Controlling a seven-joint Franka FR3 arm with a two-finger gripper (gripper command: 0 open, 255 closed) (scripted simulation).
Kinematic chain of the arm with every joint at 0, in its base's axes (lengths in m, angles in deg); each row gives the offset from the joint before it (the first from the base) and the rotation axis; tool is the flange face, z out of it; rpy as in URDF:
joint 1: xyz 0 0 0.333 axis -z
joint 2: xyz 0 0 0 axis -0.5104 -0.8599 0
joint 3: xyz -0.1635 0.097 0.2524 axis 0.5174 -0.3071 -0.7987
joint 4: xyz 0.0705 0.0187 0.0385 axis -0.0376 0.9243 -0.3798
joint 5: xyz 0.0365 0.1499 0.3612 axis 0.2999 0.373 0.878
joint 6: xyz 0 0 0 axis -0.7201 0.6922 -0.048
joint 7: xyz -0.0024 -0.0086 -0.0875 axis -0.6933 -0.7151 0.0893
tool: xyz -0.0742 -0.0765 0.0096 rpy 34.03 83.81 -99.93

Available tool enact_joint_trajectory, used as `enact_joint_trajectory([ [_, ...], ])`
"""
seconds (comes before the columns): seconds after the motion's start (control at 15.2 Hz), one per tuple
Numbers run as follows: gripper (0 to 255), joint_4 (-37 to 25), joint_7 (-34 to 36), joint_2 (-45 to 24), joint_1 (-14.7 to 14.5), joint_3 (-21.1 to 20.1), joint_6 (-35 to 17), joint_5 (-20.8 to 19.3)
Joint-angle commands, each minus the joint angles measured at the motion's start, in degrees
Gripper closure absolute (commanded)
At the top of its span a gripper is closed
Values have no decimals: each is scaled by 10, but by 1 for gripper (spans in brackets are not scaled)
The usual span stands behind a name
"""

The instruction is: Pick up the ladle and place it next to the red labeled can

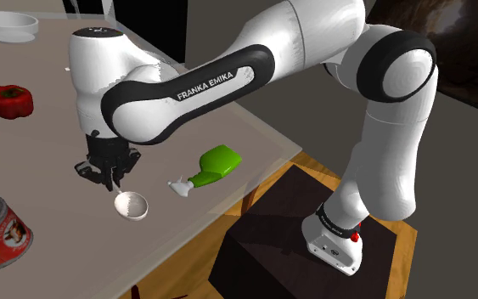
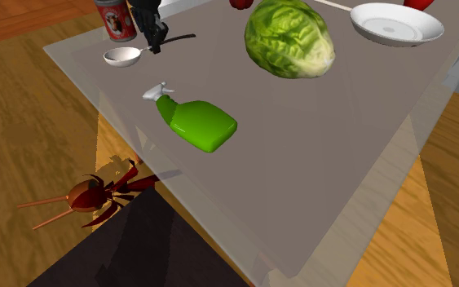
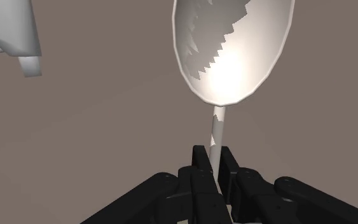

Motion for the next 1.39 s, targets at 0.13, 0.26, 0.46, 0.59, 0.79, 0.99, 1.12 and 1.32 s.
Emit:
enact_joint_trajectory([
  [0.13, 255, 6, 0, -9, -1, 2, -15, -3],
  [0.26, 255, 6, 0, -9, -1, 2, -15, -3],
  [0.46, 255, 6, 0, -9, -1, 2, -15, -3],
  [0.59, 0, 6, 0, -9, -1, 2, -15, -3],
  [0.79, 0, 6, 0, -9, -1, 2, -15, -3],
  [0.99, 0, 0, -2, 0, 1, 0, 0, 0],
  [1.12, 0, -13, -5, 19, 5, -2, 31, 6],
  [1.32, 0, -19, -7, 25, 7, -3, 43, 8],
])
